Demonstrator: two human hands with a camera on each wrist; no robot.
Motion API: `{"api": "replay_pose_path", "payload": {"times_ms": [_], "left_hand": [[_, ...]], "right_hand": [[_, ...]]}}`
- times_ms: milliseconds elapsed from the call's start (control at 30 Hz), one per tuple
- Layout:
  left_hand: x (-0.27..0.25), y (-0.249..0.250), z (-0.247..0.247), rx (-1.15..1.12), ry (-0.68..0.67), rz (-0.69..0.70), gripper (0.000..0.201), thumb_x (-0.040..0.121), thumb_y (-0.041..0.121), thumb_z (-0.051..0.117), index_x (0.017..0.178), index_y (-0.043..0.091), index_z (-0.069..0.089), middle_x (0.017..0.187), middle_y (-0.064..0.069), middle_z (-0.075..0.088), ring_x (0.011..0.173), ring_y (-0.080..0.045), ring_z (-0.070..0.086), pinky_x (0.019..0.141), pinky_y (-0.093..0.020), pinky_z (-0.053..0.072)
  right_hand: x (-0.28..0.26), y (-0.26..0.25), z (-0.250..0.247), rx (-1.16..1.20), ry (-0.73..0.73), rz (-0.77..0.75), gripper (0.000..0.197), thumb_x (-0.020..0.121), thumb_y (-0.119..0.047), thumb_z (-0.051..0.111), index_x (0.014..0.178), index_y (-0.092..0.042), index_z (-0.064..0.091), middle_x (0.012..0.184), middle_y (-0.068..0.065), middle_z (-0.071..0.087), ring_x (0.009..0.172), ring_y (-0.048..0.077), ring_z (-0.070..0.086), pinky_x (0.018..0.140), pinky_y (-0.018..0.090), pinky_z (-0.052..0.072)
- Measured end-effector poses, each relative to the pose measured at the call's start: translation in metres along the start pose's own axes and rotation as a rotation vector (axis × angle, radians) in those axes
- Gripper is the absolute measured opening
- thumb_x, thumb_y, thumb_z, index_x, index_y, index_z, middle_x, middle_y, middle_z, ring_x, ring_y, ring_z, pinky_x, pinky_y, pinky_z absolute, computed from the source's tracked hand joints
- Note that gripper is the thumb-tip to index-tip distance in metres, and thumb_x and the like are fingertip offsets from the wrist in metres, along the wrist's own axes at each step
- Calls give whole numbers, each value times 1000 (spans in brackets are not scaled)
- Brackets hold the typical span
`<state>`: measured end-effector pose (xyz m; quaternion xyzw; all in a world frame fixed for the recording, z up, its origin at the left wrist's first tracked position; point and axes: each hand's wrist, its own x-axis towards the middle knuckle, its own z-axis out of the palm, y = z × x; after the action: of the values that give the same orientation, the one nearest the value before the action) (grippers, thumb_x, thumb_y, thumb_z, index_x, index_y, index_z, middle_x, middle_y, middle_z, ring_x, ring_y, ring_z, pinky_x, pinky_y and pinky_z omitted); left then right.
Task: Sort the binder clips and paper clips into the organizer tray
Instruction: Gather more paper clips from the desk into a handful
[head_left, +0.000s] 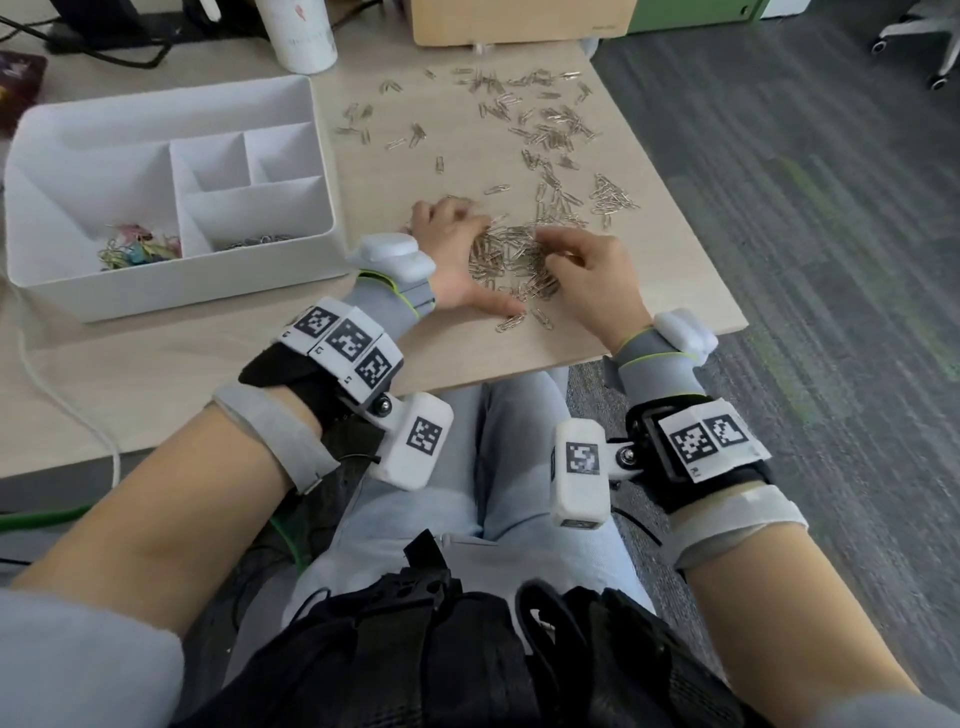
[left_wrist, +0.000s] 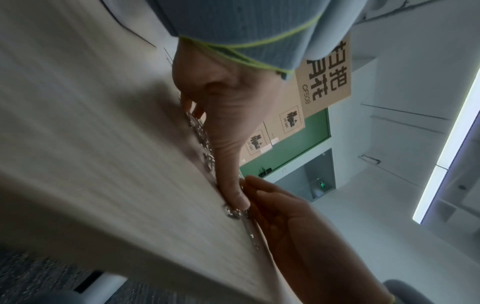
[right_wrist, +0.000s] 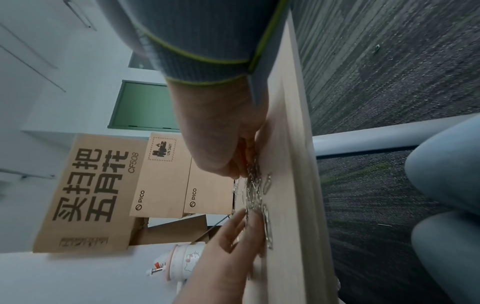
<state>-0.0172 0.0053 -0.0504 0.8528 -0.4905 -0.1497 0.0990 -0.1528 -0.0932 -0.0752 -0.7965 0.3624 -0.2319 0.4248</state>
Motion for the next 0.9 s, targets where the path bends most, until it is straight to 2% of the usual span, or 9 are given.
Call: {"api": "replay_pose_path", "payload": {"times_ms": [67,133,233,467,600,700,767,833,900], "left_hand": [[6,6,0,-77,12,36,118,29,80,60,132,26,45,137,-5,38,126,-29,28,107,-36,27],[11,13,-2,-128,17,51,97,43,67,77,126,25,52,131,-7,43,123,-28,35,101,-34,32],[20,20,-2,-183,58,91,65,58,48,81,114,22,62,118,-10,53,109,-25,50,79,-27,35],[34,21,-3,-312,126,83,29,69,30,78,93,15,70,97,-6,69,80,-18,58,68,-21,36],[41,15,-7,-324,118,85,29,69,30,78,93,15,72,94,-6,69,80,-15,56,71,-22,39],[45,12,-11,-399,115,79,29,68,28,79,91,13,73,88,-7,69,76,-13,60,72,-25,44],[49,10,-15,-473,106,73,29,66,26,81,91,12,73,83,-5,69,59,1,57,63,-14,46],[54,12,-18,-540,102,74,34,65,25,82,94,10,72,79,-2,65,51,5,55,54,-4,43],[60,18,-21,-584,85,105,37,64,23,82,96,7,71,79,-1,64,55,4,54,61,-9,47]], "right_hand": [[2,-1,2,26,-25,-4,40,84,3,49,119,-8,65,119,7,66,105,8,56,96,13,40],[3,-2,2,115,-32,24,41,84,5,47,120,-6,64,121,9,65,112,13,57,104,26,41],[4,-3,3,310,-15,109,42,84,8,44,122,0,60,120,14,64,116,21,58,104,35,43],[10,-9,-2,890,26,346,36,90,12,31,114,3,56,105,15,61,101,20,59,85,20,50],[16,-7,-10,1094,7,455,30,94,5,28,99,3,57,97,15,64,89,19,64,83,25,53],[20,-7,-16,1179,1,544,25,95,-1,35,92,3,59,90,16,67,86,22,66,82,27,54],[23,-8,-19,1205,20,573,23,94,-3,39,90,5,60,78,14,71,79,22,68,79,27,56],[25,-11,-20,1209,35,576,23,93,-3,39,87,5,60,75,14,70,73,21,68,75,27,57],[28,-14,-19,1219,38,585,23,93,-4,40,80,2,59,76,15,66,72,23,66,73,27,57]]}}
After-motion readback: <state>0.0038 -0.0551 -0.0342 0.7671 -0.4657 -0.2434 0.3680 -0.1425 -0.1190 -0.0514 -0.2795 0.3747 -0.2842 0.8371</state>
